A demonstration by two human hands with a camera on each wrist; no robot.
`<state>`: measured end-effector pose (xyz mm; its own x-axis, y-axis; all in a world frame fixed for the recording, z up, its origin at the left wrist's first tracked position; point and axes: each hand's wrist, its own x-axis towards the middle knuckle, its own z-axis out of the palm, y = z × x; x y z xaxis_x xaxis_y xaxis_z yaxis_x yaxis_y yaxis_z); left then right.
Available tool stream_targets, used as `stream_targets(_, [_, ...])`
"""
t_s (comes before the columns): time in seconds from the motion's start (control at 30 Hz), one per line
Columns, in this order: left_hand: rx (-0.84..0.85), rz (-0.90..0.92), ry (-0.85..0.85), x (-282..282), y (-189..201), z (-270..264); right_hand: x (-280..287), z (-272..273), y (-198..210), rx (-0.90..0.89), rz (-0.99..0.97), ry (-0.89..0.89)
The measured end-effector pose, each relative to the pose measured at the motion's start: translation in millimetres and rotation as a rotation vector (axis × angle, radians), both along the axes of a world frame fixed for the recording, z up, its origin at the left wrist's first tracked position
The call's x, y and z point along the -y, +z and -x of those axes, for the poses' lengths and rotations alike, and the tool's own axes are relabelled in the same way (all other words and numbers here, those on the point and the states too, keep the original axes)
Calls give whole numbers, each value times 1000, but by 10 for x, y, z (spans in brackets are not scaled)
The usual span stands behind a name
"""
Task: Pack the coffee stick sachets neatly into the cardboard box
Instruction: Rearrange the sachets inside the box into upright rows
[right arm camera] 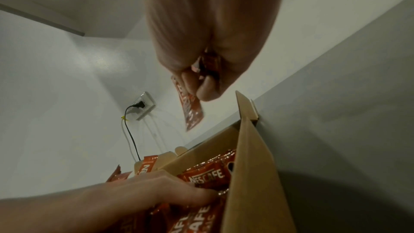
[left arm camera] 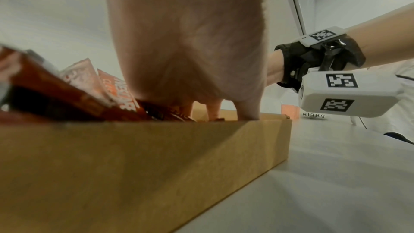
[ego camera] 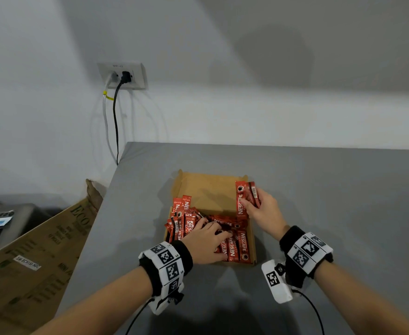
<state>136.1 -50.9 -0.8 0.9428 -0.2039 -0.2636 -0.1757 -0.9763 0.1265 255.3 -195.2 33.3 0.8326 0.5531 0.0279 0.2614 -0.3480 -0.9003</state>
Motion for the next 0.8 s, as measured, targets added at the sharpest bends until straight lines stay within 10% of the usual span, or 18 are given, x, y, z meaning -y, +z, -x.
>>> stream_targets(0.8, [-15, -14, -1, -8, -5, 5, 246, 36, -70, 131, 181, 200])
